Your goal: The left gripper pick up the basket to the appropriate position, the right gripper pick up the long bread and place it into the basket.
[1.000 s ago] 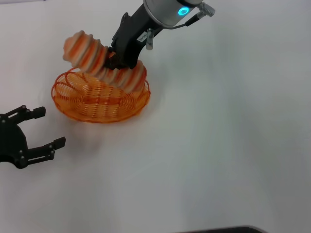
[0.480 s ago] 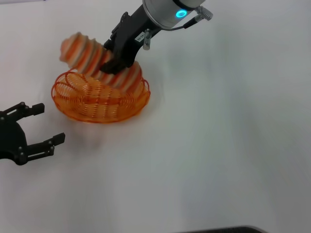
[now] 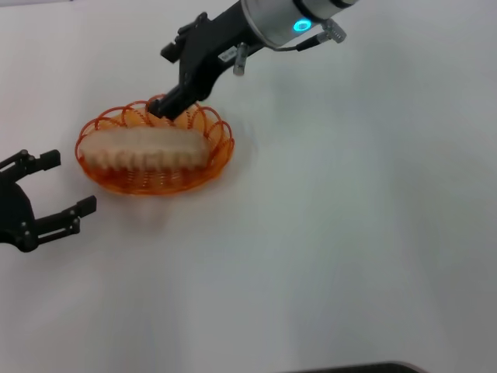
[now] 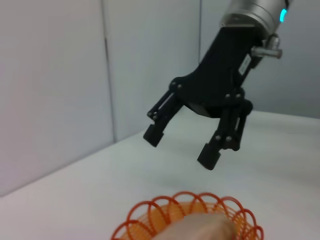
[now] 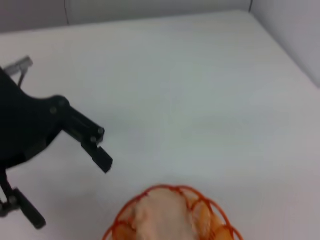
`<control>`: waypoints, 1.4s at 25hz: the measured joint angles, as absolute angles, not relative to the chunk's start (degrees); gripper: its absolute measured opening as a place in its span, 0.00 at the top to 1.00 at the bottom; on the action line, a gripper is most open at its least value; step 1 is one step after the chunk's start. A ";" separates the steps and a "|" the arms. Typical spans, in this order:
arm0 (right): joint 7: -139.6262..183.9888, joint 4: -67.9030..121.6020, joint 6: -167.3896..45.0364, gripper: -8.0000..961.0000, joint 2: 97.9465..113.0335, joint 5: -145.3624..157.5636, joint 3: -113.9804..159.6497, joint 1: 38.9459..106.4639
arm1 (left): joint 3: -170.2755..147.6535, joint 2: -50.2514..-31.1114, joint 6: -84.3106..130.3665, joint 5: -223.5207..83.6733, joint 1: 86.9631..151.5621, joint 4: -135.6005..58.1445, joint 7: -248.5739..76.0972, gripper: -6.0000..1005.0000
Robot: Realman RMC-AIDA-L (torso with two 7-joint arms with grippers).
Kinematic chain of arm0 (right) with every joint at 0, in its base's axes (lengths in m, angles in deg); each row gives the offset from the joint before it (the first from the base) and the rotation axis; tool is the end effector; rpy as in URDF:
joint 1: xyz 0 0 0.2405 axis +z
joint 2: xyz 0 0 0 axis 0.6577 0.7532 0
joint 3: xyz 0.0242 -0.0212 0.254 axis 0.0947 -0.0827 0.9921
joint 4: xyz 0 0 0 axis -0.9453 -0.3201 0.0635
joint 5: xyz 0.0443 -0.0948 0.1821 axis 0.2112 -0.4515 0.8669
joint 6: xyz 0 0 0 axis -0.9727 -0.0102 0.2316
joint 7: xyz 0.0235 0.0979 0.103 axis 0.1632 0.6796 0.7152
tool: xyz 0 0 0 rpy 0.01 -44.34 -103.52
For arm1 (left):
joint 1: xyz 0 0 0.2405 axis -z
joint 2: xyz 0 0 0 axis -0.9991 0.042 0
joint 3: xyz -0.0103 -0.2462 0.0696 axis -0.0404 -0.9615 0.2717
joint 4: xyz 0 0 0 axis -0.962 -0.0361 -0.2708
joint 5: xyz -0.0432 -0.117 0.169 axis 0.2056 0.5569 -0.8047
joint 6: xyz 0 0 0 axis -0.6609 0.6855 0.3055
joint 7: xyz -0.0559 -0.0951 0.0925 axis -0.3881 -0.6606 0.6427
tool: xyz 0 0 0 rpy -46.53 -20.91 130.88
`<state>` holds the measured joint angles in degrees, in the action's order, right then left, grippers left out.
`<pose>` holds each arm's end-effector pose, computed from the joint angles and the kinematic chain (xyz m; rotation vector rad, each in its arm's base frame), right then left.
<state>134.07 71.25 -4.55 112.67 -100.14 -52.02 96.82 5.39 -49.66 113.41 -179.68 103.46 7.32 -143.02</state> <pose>0.0725 0.4068 -0.0809 -2.9448 0.2231 0.0214 -0.3312 0.2459 0.0277 -2.5183 -0.4030 -0.5976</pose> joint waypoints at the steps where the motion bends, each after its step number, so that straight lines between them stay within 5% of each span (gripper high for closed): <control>1: 132.70 71.82 -4.60 0.08 112.60 -98.59 -51.21 95.54 | 5.08 -49.66 113.51 -179.42 103.44 7.24 -143.06 0.14; 7: 119.90 72.63 -0.84 0.01 112.40 -85.26 -42.94 85.64 | 4.74 -49.69 113.67 -177.89 102.96 6.72 -143.09 0.14; 18: 96.62 67.66 8.43 0.01 112.43 -69.35 -37.18 63.98 | 3.52 -49.69 113.05 -177.66 102.32 3.34 -143.03 0.14; 35: 75.10 52.02 13.06 0.02 112.22 -69.08 -32.61 56.60 | 3.38 -49.69 112.82 -178.26 101.33 -0.60 -143.19 0.14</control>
<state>75.10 52.02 13.06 112.22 -69.08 -32.61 56.60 3.38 -49.69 112.82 -178.26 101.33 -0.60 -143.19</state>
